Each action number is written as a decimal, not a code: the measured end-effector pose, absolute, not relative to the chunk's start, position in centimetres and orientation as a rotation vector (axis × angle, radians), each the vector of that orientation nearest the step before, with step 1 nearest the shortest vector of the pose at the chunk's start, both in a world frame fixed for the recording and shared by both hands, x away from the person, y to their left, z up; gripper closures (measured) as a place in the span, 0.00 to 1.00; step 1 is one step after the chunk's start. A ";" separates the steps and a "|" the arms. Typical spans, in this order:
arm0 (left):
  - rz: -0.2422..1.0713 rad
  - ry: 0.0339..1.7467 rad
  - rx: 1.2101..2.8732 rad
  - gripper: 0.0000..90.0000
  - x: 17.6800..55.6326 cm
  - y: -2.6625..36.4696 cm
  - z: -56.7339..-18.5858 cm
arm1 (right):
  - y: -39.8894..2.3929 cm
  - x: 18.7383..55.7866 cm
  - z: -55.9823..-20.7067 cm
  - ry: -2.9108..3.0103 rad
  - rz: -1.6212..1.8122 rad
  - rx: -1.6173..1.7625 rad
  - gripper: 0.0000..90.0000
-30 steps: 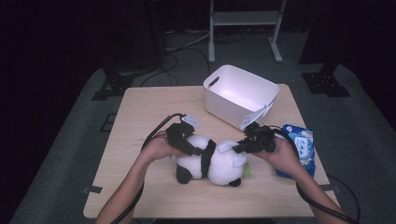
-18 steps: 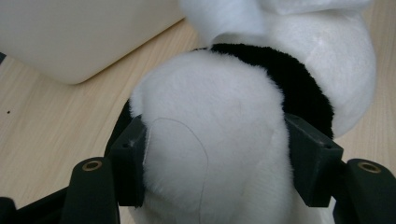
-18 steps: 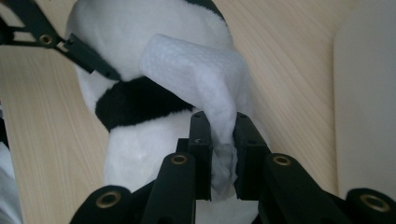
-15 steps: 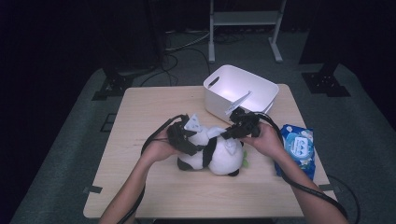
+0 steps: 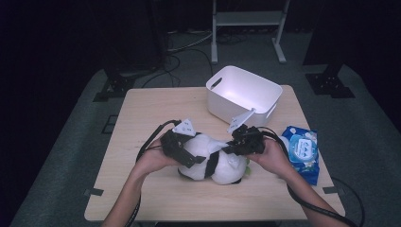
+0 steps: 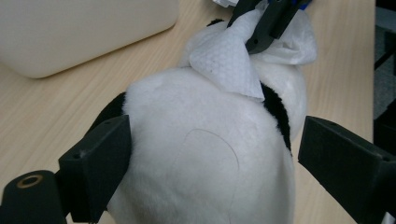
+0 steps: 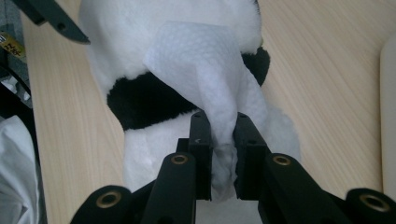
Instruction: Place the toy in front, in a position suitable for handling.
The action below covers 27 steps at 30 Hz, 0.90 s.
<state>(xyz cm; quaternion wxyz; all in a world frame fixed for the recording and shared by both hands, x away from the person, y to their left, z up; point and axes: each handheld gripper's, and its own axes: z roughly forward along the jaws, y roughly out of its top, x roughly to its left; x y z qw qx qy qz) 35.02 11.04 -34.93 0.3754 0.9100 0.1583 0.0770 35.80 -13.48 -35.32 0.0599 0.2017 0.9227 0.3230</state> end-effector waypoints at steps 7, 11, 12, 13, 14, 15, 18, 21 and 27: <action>0.146 0.400 2.285 0.07 34.7 11.7 -34.1 | -13.7 34.3 -35.4 2.777 0.998 0.575 0.88; 0.166 0.398 2.275 0.07 34.6 12.1 -33.7 | -13.7 33.7 -35.4 2.780 1.002 0.570 0.88; 0.168 0.395 2.276 0.07 34.6 12.2 -33.6 | -13.6 33.6 -35.4 2.783 1.007 0.562 0.88; 0.176 0.397 2.284 0.07 34.6 12.3 -33.6 | -13.7 33.4 -35.4 2.787 1.009 0.558 0.88; 0.184 0.400 2.290 0.05 34.6 12.3 -33.6 | -13.7 33.2 -35.4 2.792 1.014 0.546 0.88; 0.181 0.412 2.291 0.04 34.7 12.3 -33.7 | -13.7 33.1 -35.4 2.796 1.016 0.542 0.88; 0.170 0.413 2.332 0.03 34.9 12.3 -34.4 | -13.8 32.5 -35.3 2.813 1.015 0.523 0.88; 0.134 0.399 2.322 0.04 34.9 12.4 -35.0 | -13.6 32.1 -35.2 2.825 1.001 0.502 0.88; 0.138 0.364 2.326 0.09 34.0 12.6 -35.4 | -12.3 32.4 -34.5 2.845 1.006 0.479 0.88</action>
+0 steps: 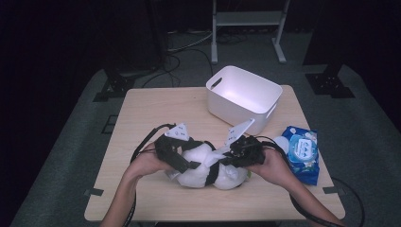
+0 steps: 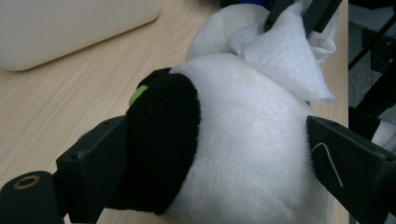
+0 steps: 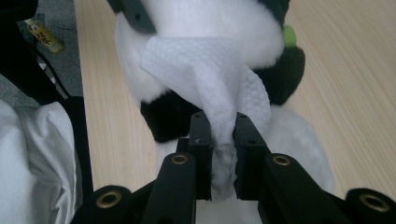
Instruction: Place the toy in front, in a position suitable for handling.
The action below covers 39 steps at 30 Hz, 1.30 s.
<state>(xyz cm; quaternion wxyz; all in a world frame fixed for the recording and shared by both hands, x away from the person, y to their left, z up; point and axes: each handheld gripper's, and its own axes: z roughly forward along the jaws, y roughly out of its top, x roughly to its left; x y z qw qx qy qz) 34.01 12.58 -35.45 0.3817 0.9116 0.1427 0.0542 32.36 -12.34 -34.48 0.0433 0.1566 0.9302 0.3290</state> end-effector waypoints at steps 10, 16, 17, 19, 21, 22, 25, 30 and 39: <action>0.152 0.327 2.351 0.09 33.0 13.1 -36.2 | -7.9 33.5 -32.9 2.840 1.036 0.401 0.88; 0.144 0.358 2.338 0.12 32.9 13.7 -36.8 | -7.1 34.2 -33.0 2.869 0.967 0.391 0.88; 0.142 0.361 2.332 0.12 32.9 13.7 -36.8 | -7.4 34.3 -33.1 2.874 0.952 0.405 0.88; 0.146 0.353 2.335 0.12 32.8 13.8 -36.8 | -7.9 34.3 -33.3 2.879 0.917 0.426 0.88; 0.147 0.360 2.328 0.12 32.8 13.9 -36.9 | -8.7 34.2 -33.7 2.886 0.882 0.460 0.88; 0.146 0.356 2.327 0.12 32.8 13.9 -36.9 | -9.1 34.2 -33.8 2.886 0.872 0.465 0.88; 0.141 0.359 2.319 0.12 32.9 13.9 -37.0 | -10.5 34.0 -33.7 2.876 0.884 0.501 0.88; 0.142 0.363 2.318 0.12 32.8 14.0 -37.0 | -12.1 33.9 -33.3 2.854 0.883 0.536 0.88; 0.135 0.370 2.305 0.12 32.9 14.2 -37.2 | -15.6 33.9 -34.0 2.816 0.884 0.665 0.88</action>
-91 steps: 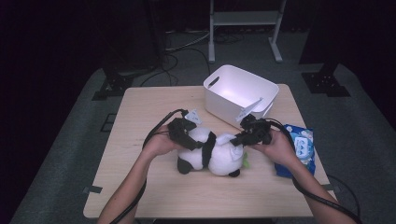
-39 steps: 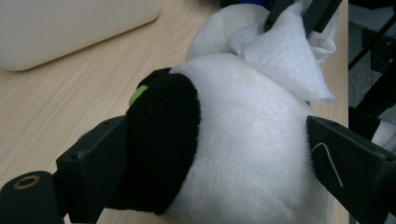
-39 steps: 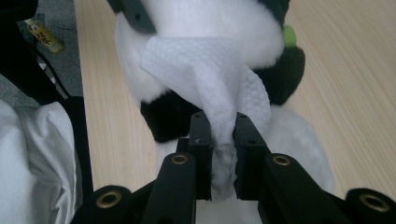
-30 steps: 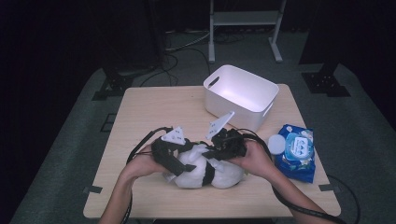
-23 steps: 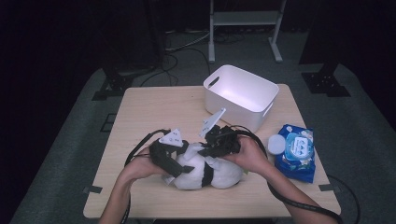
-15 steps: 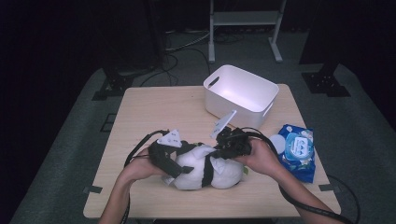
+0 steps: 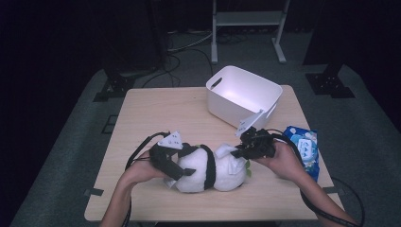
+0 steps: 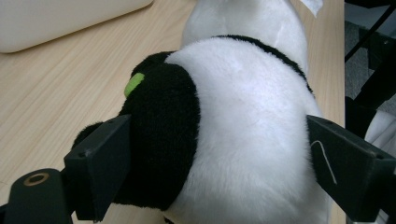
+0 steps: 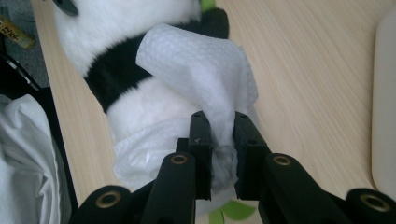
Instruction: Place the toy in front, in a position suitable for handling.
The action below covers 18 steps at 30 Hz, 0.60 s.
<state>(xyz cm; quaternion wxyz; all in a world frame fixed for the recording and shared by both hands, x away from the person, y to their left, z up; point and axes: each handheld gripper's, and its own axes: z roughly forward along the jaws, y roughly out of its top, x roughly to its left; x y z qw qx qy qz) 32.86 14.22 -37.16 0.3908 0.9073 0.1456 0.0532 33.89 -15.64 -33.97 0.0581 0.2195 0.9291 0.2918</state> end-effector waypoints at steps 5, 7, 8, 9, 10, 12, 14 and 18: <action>0.135 0.369 2.301 0.12 32.9 14.2 -37.2 | -17.0 33.9 -34.8 2.811 0.890 0.711 0.88; 0.135 0.366 2.301 0.12 32.9 14.3 -37.2 | -17.6 33.9 -35.3 2.812 0.900 0.749 0.88; 0.134 0.366 2.302 0.12 32.9 14.3 -37.2 | -17.9 33.9 -35.6 2.811 0.903 0.758 0.88; 0.134 0.366 2.301 0.12 32.9 14.3 -37.2 | -18.1 33.8 -35.8 2.809 0.904 0.776 0.88; 0.134 0.364 2.303 0.12 32.9 14.3 -37.2 | -18.3 33.8 -36.0 2.809 0.913 0.790 0.88; 0.132 0.366 2.301 0.12 33.0 14.4 -37.2 | -18.7 33.8 -36.5 2.811 0.914 0.800 0.88; 0.132 0.365 2.300 0.12 33.0 14.4 -37.2 | -19.2 33.9 -37.1 2.813 0.914 0.826 0.88; 0.132 0.364 2.301 0.12 33.0 14.3 -37.2 | -19.7 34.0 -37.7 2.823 0.906 0.851 0.88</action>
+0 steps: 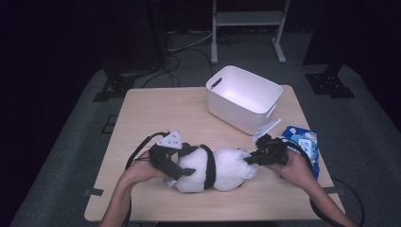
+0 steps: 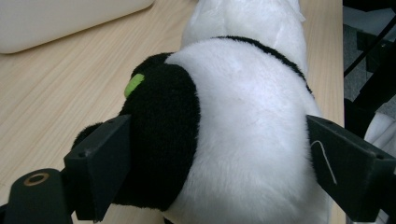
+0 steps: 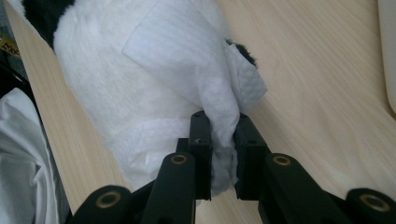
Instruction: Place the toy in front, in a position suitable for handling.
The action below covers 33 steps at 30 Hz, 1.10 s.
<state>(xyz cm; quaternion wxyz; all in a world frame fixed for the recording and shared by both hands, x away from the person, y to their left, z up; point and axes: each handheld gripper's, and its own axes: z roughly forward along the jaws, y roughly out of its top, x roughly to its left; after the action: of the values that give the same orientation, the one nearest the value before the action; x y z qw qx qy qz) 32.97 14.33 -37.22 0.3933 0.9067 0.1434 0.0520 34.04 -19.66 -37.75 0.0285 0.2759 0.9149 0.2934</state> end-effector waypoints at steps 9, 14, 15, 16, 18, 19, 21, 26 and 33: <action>0.135 0.364 2.298 0.12 32.9 14.2 -37.2 | -17.2 34.3 -35.2 2.803 0.919 0.758 0.88; 0.135 0.361 2.295 0.12 32.9 14.3 -37.2 | -14.4 34.5 -34.0 2.806 0.921 0.653 0.88; 0.135 0.361 2.295 0.12 32.9 14.3 -37.3 | -14.1 34.5 -33.8 2.813 0.923 0.648 0.88; 0.135 0.361 2.294 0.12 32.9 14.3 -37.3 | -13.7 34.5 -33.7 2.817 0.921 0.637 0.88; 0.137 0.360 2.294 0.12 32.9 14.3 -37.3 | -12.5 34.5 -33.5 2.826 0.911 0.590 0.88; 0.136 0.359 2.294 0.12 32.9 14.3 -37.3 | -12.2 34.5 -33.5 2.830 0.909 0.577 0.88; 0.134 0.362 2.290 0.12 32.9 14.3 -37.3 | -11.3 34.4 -33.5 2.841 0.898 0.549 0.88; 0.135 0.360 2.288 0.12 32.9 14.3 -37.3 | -9.5 34.3 -33.5 2.875 0.891 0.495 0.88; 0.131 0.363 2.285 0.12 32.9 14.3 -37.4 | -7.1 34.1 -33.3 2.893 0.893 0.421 0.88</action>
<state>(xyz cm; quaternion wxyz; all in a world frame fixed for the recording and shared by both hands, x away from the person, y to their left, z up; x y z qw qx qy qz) 32.86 14.33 -37.37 0.4006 0.9034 0.1437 0.0520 34.14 -7.07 -33.35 0.0423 0.1377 0.9455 0.2920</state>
